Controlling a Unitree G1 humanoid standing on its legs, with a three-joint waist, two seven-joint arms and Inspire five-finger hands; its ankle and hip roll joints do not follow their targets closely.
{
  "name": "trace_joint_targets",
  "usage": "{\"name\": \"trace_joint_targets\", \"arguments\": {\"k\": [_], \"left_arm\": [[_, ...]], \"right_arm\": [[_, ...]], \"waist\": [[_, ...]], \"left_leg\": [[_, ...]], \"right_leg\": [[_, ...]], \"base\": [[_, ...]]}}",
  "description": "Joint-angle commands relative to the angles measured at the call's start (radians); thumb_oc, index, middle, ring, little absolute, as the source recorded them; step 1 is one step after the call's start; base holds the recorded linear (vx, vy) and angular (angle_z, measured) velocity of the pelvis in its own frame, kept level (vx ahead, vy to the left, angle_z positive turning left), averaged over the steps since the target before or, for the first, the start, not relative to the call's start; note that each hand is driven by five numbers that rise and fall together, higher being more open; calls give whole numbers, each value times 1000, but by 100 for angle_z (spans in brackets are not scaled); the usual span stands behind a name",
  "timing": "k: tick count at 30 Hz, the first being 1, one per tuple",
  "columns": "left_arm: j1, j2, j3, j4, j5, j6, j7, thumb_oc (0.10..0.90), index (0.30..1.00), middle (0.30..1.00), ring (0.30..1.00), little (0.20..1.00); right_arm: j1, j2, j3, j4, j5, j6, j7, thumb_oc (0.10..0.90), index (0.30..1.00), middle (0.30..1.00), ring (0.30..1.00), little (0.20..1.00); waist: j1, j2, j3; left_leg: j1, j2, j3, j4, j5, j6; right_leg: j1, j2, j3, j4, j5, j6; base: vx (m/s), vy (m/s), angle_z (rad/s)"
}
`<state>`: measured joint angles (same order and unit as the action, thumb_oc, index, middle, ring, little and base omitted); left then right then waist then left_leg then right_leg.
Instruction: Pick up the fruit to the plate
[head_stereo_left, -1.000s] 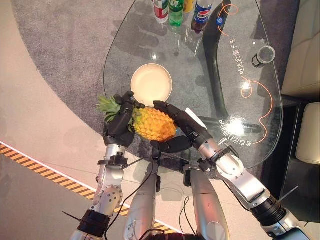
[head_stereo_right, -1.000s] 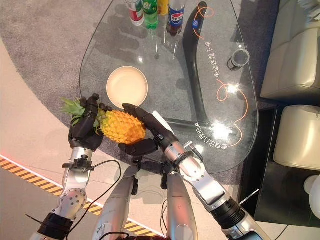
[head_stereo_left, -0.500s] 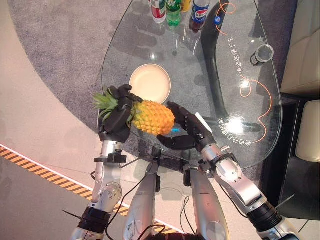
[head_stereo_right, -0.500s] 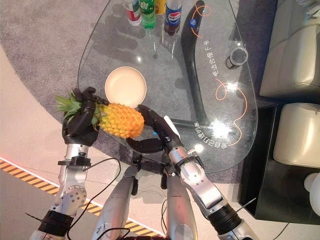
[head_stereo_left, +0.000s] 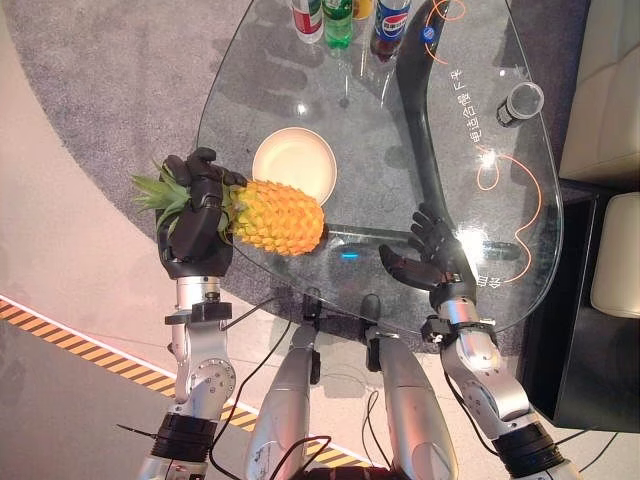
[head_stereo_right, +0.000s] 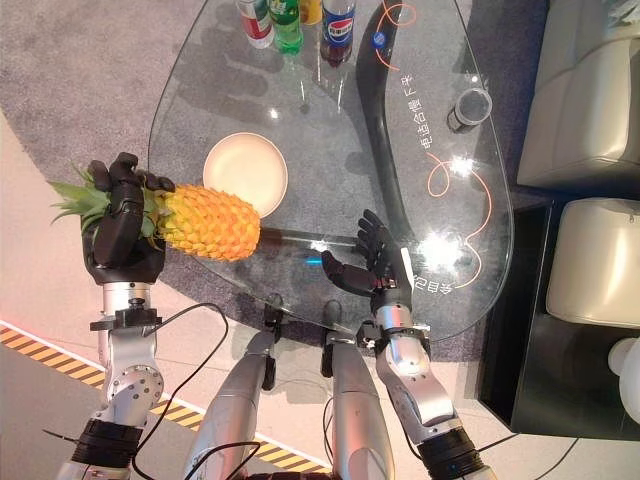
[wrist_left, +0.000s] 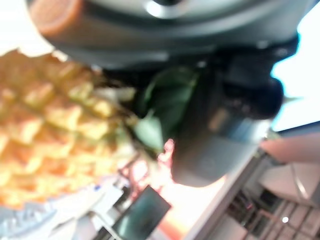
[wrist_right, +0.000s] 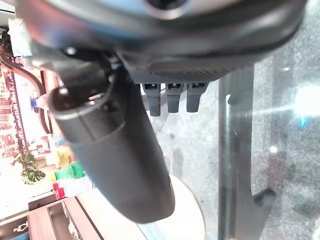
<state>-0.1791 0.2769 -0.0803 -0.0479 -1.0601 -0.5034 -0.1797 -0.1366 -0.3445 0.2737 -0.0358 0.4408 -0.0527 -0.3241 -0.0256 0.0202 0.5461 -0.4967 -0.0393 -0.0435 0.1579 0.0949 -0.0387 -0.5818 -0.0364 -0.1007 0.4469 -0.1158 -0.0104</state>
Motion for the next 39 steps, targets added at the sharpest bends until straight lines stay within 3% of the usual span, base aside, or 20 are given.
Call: {"name": "trace_joint_targets", "arguments": {"k": [1, 6, 11, 14, 17, 22, 28, 39], "left_arm": [[-70, 22, 61, -198, 180, -159, 28, 100, 300, 300, 300, 200], [-119, 50, 58, -163, 312, -194, 138, 100, 300, 300, 300, 200], [-184, 75, 49, -104, 490, -232, 325, 100, 300, 300, 300, 200], [-226, 90, 45, -47, 542, -256, 405, 100, 300, 300, 300, 200], [-284, 107, 42, 39, 624, -305, 571, 100, 300, 300, 300, 200], [-358, 123, 40, 121, 709, -361, 689, 100, 300, 300, 300, 200], [-438, 140, 25, 167, 805, -357, 780, 100, 300, 300, 300, 200], [-574, 152, -13, 278, 841, -387, 828, 100, 300, 300, 300, 200]], "right_arm": [[-43, 0, 7, -82, 19, -30, 40, 800, 900, 900, 900, 900], [-66, -19, 51, -56, 60, 24, 131, 800, 900, 900, 900, 900], [-109, -51, 124, -28, 55, 112, 269, 800, 900, 900, 900, 900], [-149, -69, 158, 0, 83, 153, 313, 800, 900, 900, 900, 900], [-195, -84, 204, 39, 104, 187, 342, 800, 900, 900, 900, 900], [-252, -96, 250, 81, 135, 226, 358, 800, 900, 900, 900, 900], [-306, -105, 292, 108, 152, 309, 417, 800, 900, 900, 900, 900], [-385, -136, 338, 174, 177, 349, 472, 800, 900, 900, 900, 900]], "waist": [[8, -14, -26], [4, -17, -26], [-1, -24, -26], [-4, -27, -26], [-10, -31, -26], [-19, -34, -26], [-26, -33, -26], [-41, -24, -26]], "left_leg": [[-10, -44, 27, 118, -92, 19], [-23, -44, 28, 128, -90, 16], [-49, -44, 30, 142, -86, 11], [-65, -45, 31, 152, -85, 7], [-83, -42, 37, 162, -86, 4], [-115, -42, 49, 176, -89, 1], [-162, -48, 59, 195, -92, 0], [-287, -48, 78, 268, -116, 0]], "right_leg": [[63, 28, 49, -144, 91, 46], [49, 28, 53, -132, 88, 45], [22, 27, 58, -118, 89, 44], [6, 28, 62, -112, 90, 43], [-14, 28, 69, -108, 93, 42], [-46, 27, 77, -108, 98, 41], [-96, 26, 82, -100, 107, 40], [-238, 24, 97, -44, 107, 46]], "base": [[0, 0, 0], [1, 7, -1], [3, 40, -3], [2, 51, -4], [9, 69, -2], [2, 70, -4], [-1, 88, -3], [8, 86, -5]]}}
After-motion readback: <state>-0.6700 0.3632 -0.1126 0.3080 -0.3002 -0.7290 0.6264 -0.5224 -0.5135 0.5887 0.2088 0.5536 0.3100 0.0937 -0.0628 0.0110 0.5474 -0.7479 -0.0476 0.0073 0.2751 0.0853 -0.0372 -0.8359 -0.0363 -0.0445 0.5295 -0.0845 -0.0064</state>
